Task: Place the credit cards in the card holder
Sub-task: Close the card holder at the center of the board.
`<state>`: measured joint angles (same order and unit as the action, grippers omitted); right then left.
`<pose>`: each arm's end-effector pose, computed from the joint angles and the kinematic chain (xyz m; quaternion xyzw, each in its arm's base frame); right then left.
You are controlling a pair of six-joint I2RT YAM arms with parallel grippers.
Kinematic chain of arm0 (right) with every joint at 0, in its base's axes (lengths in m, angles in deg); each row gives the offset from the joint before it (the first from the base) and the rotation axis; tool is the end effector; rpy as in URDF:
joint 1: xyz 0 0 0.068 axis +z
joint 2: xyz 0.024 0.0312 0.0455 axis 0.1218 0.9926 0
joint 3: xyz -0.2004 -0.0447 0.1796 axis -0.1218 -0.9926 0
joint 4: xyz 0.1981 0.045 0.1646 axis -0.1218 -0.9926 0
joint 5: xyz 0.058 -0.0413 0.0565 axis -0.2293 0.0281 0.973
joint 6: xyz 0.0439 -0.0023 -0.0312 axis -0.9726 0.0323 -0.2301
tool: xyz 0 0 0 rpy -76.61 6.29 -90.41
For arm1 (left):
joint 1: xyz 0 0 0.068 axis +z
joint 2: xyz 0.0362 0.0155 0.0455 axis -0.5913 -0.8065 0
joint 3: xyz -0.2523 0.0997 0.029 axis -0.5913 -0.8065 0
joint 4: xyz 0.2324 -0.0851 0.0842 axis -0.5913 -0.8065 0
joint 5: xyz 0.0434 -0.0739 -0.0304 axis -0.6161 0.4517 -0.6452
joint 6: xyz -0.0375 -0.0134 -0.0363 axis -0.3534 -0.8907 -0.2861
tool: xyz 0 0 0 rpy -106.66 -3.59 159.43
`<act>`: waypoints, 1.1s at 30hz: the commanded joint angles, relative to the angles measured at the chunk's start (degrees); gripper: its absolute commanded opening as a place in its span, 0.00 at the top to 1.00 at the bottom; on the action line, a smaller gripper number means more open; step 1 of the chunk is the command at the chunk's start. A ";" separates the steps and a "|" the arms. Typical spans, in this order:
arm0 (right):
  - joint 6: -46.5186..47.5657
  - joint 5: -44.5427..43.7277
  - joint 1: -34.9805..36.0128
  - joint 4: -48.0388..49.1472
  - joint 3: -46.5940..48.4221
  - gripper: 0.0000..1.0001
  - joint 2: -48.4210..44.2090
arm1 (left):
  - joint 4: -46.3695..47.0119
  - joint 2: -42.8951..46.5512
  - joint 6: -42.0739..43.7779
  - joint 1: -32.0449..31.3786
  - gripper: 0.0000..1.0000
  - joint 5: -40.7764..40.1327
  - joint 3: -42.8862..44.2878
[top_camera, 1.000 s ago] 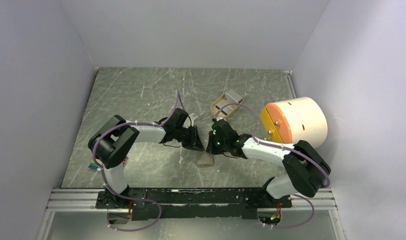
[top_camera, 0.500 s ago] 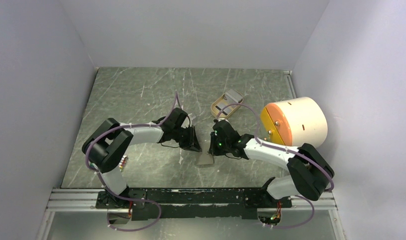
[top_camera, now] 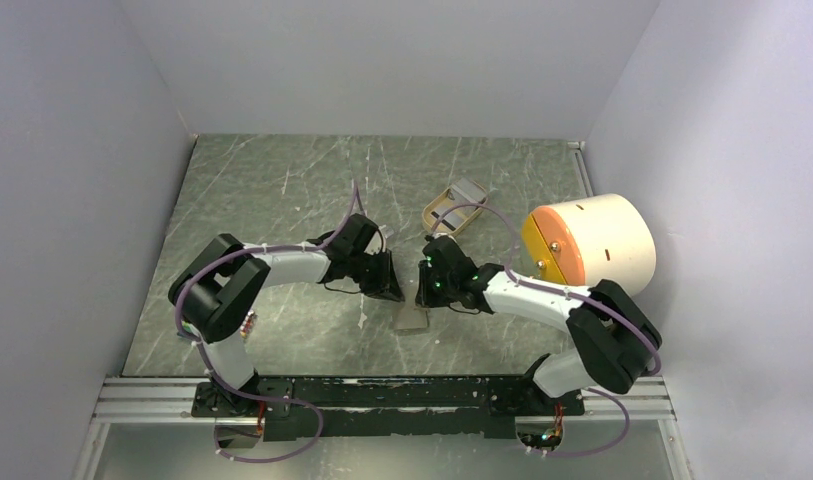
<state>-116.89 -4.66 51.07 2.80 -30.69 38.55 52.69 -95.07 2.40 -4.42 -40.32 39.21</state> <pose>0.1925 0.1866 0.1666 -0.0797 0.9452 0.2024 0.2434 0.2462 -0.2333 0.1386 0.0518 0.9224 -0.3751 0.0761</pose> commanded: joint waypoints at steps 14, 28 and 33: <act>1.70 6.23 -0.34 0.43 0.79 0.80 3.47 | -0.04 -1.62 1.31 -0.50 0.81 -0.69 1.65; 3.81 5.90 -0.48 -2.77 0.17 0.81 1.83 | 0.52 -2.09 0.82 -0.55 0.82 -0.71 1.28; 5.50 4.24 -0.46 -4.88 0.81 0.81 1.54 | 0.89 -2.63 0.53 -0.53 0.82 -0.44 1.19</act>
<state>-113.93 1.04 50.50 3.39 -29.73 40.67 52.97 -96.03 2.75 -4.50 -40.32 39.64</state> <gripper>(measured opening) 0.189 0.187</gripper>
